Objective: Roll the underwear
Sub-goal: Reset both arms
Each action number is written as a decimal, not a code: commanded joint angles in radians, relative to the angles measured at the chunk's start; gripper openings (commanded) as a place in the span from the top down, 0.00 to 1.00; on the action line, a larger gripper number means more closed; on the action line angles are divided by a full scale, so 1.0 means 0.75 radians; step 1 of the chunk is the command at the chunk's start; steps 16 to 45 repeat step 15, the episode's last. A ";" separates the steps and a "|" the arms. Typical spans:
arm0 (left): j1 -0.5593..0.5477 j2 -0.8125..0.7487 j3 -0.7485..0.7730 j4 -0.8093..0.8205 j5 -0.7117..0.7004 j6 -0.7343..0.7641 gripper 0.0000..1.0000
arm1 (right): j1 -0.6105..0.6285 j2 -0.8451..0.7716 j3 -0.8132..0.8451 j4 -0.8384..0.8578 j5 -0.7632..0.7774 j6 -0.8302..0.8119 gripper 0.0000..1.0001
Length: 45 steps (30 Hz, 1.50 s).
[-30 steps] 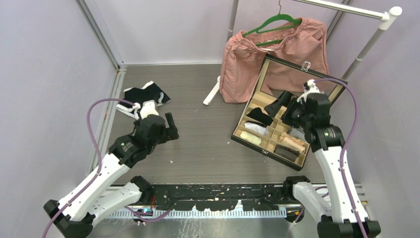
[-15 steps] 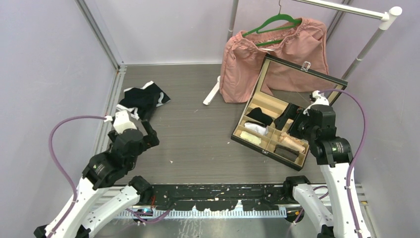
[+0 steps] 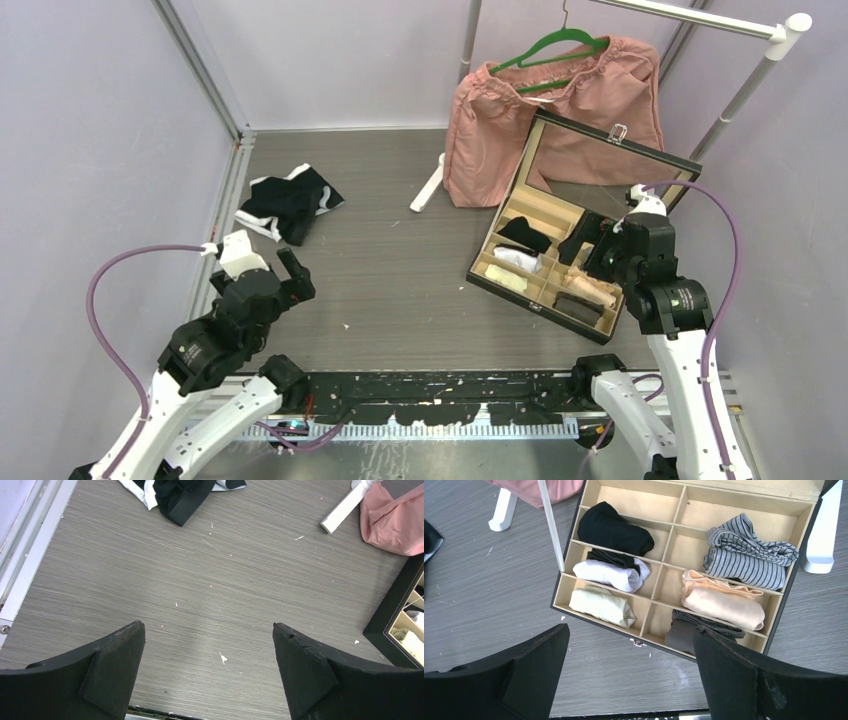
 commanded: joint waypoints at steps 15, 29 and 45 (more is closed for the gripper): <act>0.006 -0.021 -0.014 0.021 -0.016 -0.011 0.00 | 0.020 -0.018 0.023 0.039 0.040 -0.014 0.00; 0.006 -0.021 -0.014 0.021 -0.016 -0.011 0.00 | 0.020 -0.018 0.023 0.039 0.040 -0.014 0.00; 0.006 -0.021 -0.014 0.021 -0.016 -0.011 0.00 | 0.020 -0.018 0.023 0.039 0.040 -0.014 0.00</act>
